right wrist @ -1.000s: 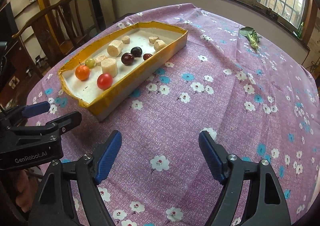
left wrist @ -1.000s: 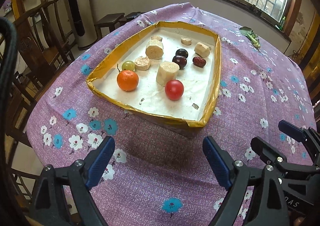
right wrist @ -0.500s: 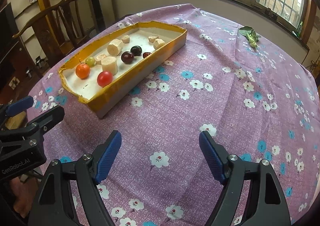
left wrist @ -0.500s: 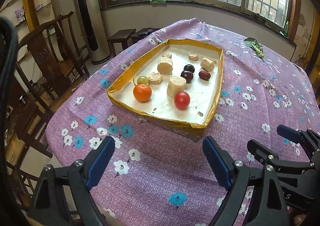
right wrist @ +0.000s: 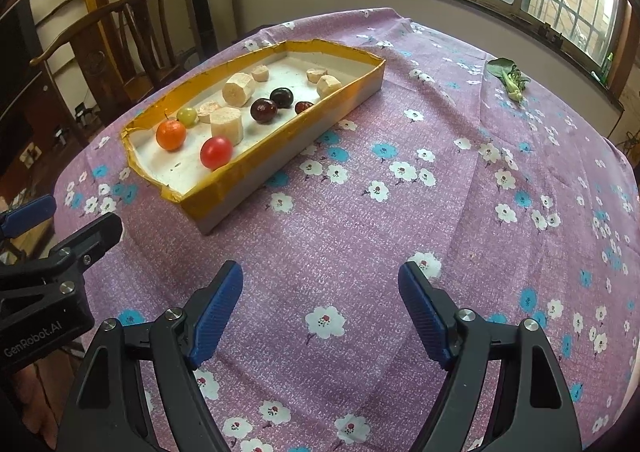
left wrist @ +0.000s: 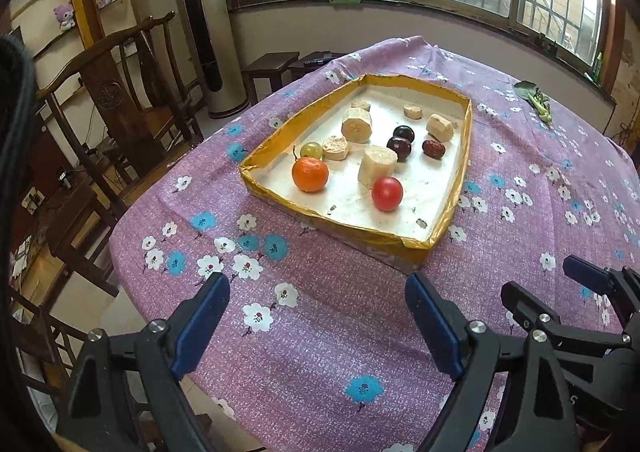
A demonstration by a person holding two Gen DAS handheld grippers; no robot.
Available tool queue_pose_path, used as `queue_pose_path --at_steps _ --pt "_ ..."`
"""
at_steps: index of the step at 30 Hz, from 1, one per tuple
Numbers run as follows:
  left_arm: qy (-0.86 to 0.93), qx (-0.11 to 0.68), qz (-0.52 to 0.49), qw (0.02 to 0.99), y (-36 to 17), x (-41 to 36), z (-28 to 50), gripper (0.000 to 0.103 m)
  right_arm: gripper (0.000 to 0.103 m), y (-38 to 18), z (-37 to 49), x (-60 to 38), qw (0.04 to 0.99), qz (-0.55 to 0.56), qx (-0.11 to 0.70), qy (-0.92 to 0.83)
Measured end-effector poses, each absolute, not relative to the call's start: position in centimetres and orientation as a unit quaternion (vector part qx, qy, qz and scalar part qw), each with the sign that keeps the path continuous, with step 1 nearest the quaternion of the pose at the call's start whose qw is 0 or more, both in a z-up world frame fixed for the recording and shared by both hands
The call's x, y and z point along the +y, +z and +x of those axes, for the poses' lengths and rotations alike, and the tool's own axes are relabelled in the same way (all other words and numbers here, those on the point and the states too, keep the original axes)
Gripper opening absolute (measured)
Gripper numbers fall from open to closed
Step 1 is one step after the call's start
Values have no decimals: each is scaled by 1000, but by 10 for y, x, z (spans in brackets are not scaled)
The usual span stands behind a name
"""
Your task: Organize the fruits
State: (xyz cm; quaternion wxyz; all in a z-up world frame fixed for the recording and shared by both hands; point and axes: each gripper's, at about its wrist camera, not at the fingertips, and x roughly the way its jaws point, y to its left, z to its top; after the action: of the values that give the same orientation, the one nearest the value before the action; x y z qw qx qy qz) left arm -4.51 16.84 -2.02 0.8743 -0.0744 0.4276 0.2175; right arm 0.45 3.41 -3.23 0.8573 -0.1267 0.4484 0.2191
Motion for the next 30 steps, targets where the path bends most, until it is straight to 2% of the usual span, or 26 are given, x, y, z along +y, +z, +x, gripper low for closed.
queue_pose_path --at_steps 30 --pt "198 469 -98 855 -38 180 -34 91 80 -42 9 44 849 -144 457 223"
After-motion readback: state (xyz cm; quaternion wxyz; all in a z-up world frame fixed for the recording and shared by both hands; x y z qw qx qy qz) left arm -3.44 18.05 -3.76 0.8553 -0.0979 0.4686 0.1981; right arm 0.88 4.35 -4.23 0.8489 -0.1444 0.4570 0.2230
